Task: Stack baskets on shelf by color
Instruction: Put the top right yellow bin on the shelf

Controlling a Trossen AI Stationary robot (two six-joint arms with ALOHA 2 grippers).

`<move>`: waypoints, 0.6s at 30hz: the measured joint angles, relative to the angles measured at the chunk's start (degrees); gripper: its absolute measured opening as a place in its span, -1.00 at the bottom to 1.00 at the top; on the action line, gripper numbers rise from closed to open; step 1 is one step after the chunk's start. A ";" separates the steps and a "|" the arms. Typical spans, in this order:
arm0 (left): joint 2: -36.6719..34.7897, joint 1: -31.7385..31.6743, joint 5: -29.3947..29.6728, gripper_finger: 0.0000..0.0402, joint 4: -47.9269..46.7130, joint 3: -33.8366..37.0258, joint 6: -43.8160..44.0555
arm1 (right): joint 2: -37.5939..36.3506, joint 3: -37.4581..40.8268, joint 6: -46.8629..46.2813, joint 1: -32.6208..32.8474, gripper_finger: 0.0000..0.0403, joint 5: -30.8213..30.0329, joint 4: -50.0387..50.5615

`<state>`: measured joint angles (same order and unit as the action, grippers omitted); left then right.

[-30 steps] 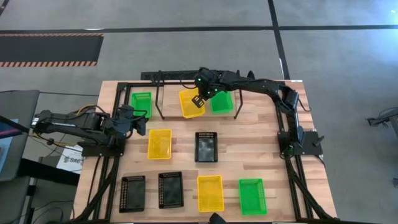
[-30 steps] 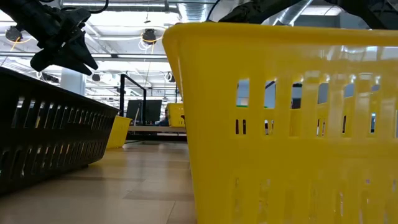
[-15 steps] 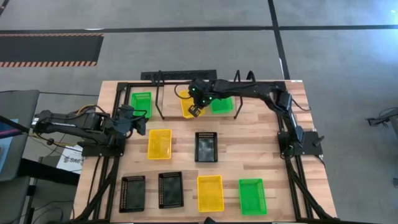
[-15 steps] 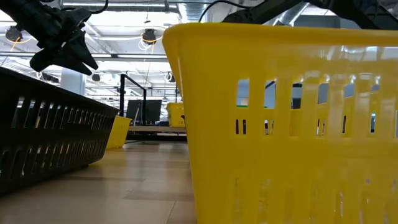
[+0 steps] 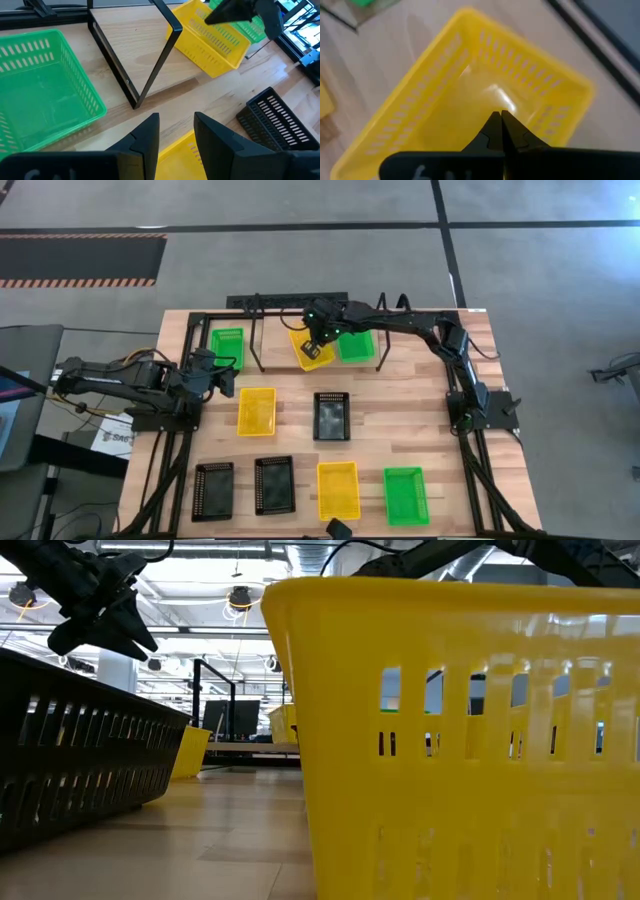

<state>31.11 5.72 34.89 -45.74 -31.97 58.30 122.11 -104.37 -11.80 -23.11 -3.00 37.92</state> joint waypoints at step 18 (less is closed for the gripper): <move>0.00 0.00 0.00 -0.45 -0.02 0.00 -0.01 | -0.01 -2.15 1.07 -1.30 -1.00 -0.07 -0.07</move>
<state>31.11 5.72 34.89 -45.76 -31.97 58.30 122.10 -106.52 -10.73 -24.40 -3.07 37.85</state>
